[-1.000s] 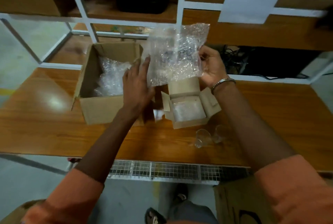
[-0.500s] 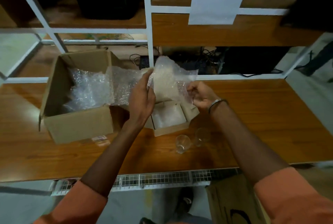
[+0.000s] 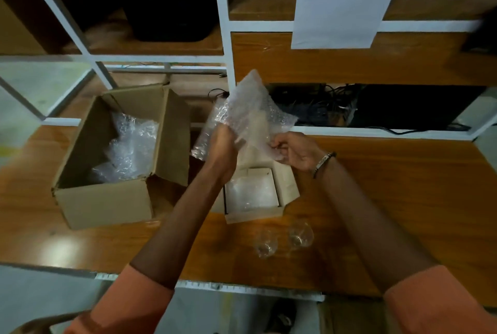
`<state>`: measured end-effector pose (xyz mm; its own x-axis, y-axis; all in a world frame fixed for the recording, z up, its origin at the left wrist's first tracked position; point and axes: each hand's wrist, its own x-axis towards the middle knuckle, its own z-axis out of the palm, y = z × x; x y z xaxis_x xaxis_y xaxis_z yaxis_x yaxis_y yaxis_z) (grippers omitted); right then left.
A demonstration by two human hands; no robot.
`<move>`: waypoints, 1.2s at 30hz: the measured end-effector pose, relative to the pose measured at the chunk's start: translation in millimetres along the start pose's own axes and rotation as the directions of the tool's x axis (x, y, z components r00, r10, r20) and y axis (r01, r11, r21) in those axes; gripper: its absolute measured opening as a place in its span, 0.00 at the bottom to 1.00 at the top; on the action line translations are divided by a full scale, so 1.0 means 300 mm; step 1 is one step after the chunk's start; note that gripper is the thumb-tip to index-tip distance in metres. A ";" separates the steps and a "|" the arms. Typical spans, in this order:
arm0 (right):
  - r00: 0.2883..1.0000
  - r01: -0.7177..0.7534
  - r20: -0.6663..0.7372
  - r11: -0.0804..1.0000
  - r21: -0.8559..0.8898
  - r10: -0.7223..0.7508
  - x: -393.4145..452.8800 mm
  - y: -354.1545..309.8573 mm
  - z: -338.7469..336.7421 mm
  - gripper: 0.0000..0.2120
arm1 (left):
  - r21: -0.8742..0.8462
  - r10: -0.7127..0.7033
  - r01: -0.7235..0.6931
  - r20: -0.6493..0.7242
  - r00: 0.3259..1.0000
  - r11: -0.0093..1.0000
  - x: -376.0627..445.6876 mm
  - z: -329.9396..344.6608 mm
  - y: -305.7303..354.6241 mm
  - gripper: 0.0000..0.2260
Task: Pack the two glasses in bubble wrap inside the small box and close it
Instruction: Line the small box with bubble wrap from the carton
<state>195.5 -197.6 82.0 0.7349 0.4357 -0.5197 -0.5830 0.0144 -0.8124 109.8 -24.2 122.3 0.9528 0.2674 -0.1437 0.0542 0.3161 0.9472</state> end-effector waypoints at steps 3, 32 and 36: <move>1.000 0.006 -0.031 0.999 -0.046 -0.007 0.010 0.017 -0.050 0.15 | -0.249 -0.096 0.095 0.007 0.995 0.964 0.030 0.009 -0.048 0.17; 0.964 -0.187 0.200 0.981 0.042 0.175 0.132 0.006 0.028 0.26 | -0.790 -0.169 0.280 0.223 0.960 0.545 0.102 -0.210 -0.072 0.31; 0.987 -0.124 0.112 0.986 0.109 0.112 0.140 0.017 0.039 0.16 | -0.759 -0.185 0.288 0.222 0.957 0.584 0.126 -0.221 -0.054 0.31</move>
<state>219.3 -168.8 59.3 0.6217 0.5324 -0.5745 -0.7041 0.0586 -0.7076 125.2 41.1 82.4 0.9685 -0.0041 -0.2489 0.0797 0.9524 0.2943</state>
